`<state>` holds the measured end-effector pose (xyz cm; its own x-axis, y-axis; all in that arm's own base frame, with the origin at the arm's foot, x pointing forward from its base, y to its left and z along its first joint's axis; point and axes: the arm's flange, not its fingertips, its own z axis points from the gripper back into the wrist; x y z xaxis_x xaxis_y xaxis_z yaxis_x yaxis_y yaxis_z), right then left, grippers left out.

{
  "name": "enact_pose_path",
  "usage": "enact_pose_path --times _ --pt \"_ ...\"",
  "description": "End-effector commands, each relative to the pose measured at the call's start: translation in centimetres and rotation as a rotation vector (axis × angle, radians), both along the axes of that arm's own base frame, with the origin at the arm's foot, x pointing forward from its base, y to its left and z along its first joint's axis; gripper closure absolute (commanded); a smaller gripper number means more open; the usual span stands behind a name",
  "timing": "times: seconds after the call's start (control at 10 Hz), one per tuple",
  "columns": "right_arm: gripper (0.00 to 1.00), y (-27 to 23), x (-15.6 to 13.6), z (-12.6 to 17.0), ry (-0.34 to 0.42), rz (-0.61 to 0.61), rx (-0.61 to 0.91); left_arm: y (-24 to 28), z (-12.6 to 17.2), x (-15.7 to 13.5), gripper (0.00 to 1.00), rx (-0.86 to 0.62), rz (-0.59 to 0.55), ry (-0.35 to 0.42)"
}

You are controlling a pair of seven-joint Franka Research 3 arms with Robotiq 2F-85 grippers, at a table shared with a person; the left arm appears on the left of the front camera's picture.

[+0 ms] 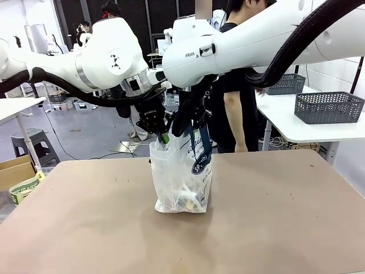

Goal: Transfer purchased items from the store into the shopping bag.
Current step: Move the Reusable shopping bag to the right side of the table.

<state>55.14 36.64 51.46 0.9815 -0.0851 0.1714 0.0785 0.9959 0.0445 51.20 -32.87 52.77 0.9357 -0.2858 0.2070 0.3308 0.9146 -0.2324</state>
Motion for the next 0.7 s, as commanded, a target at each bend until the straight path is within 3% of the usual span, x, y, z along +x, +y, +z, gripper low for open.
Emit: enact_pose_path --times 0.0,0.1,0.6 --pt "1.0 0.1 0.5 0.0 -0.014 -0.013 0.036 -0.3 0.1 -0.3 1.0 -0.01 0.039 0.019" --pt "1.0 0.1 0.5 0.1 -0.017 -0.015 0.038 -0.3 0.1 -0.3 1.0 -0.034 0.051 0.023" --pt "1.0 -0.2 0.7 0.4 -0.026 -0.018 0.043 0.1 1.0 -1.4 0.01 -0.093 0.042 0.041"
